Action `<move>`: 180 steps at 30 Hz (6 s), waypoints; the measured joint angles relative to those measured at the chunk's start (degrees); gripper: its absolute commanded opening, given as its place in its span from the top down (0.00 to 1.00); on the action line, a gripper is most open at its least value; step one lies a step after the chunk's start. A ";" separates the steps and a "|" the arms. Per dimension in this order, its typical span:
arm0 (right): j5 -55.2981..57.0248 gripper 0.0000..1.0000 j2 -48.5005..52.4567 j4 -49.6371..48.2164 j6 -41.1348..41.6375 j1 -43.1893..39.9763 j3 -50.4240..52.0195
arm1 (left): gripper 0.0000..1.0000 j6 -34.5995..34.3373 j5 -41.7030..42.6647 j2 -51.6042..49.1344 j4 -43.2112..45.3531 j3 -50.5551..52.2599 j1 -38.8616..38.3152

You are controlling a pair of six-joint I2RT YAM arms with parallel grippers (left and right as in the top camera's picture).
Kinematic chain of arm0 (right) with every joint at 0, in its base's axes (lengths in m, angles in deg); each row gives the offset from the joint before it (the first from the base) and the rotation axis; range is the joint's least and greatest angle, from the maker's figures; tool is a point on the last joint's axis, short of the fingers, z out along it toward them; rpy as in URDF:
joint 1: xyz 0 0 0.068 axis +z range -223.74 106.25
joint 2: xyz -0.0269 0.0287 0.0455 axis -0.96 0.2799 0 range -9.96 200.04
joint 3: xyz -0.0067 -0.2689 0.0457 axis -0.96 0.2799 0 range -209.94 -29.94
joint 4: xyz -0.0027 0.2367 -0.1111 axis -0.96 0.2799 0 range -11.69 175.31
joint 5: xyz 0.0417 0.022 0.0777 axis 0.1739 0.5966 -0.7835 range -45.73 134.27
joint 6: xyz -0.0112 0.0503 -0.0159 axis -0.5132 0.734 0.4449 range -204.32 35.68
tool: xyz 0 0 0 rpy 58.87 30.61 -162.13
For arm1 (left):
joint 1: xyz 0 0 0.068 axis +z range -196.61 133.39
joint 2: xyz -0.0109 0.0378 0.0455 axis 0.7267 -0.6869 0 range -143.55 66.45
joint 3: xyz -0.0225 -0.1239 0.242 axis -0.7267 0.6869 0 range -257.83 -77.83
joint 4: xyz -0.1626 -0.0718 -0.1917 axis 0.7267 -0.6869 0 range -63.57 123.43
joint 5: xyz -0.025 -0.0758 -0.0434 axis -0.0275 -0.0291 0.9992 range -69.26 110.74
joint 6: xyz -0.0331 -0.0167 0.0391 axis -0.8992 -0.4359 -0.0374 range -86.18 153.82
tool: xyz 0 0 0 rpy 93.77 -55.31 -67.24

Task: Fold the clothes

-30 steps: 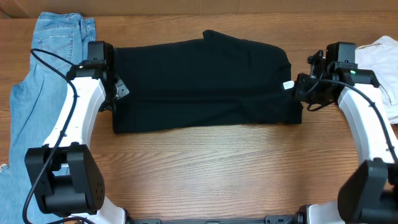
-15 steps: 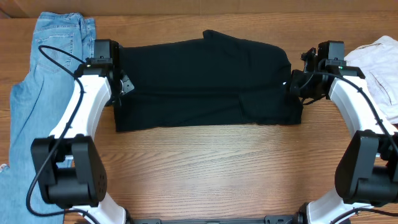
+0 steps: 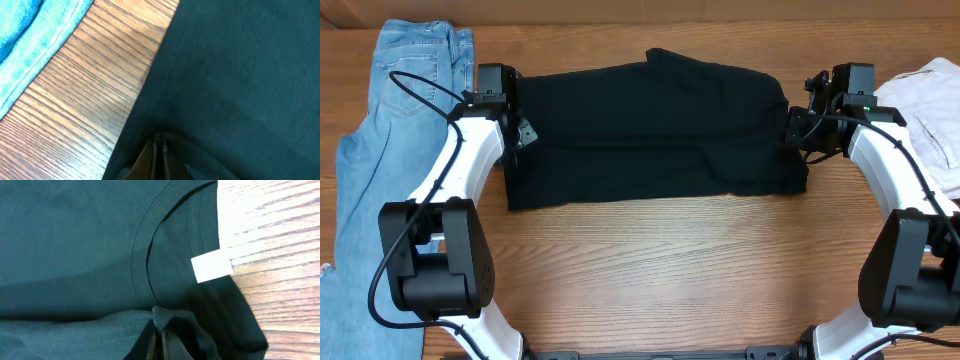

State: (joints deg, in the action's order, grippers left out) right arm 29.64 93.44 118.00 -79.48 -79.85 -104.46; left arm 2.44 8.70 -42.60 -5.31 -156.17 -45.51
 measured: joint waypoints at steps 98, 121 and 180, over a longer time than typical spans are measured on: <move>9.57 0.39 -10.32 27.91 4.07 0.13 -5.42 | 0.36 17.22 15.08 1.66 -0.09 -6.38 10.71; 9.57 0.40 -10.32 28.70 4.07 0.15 -5.42 | 0.73 24.57 27.82 -22.27 15.96 -17.18 11.87; 2.99 0.24 38.16 -11.74 -8.28 23.43 -37.62 | 0.96 24.94 31.15 -21.55 -3.54 -19.52 10.99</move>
State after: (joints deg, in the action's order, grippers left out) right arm 32.64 131.60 106.26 -87.76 -56.42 -142.07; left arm 27.38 39.85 -64.15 -8.85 -175.69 -34.51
